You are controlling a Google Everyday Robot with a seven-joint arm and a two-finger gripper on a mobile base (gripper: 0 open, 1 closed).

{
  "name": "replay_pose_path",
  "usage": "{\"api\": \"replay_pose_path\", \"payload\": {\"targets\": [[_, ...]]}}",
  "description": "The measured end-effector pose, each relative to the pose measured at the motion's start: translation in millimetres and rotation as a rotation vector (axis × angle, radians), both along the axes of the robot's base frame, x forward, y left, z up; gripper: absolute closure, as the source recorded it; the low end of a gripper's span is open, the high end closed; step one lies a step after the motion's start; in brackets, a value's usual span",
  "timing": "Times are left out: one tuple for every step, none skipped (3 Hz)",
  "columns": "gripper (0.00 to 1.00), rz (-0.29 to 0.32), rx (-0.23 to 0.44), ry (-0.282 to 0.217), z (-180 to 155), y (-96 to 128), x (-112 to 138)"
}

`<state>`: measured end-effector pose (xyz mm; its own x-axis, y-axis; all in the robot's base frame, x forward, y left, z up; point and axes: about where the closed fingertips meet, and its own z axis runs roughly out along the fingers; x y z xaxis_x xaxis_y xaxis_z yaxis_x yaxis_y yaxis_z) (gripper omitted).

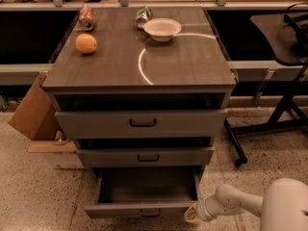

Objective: Close bottom drawer

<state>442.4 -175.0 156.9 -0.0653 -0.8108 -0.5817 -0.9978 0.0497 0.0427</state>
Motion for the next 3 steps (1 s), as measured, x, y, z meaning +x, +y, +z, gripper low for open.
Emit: {"api": "replay_pose_path", "payload": {"targets": [[1.00,-0.016,0.020,-0.015,-3.5,1.0,11.9],[1.00,-0.017,0.065,-0.036,-10.4,3.3,39.7],[1.00,-0.036,0.058,-0.066,-8.3,-11.1,62.1]]}}
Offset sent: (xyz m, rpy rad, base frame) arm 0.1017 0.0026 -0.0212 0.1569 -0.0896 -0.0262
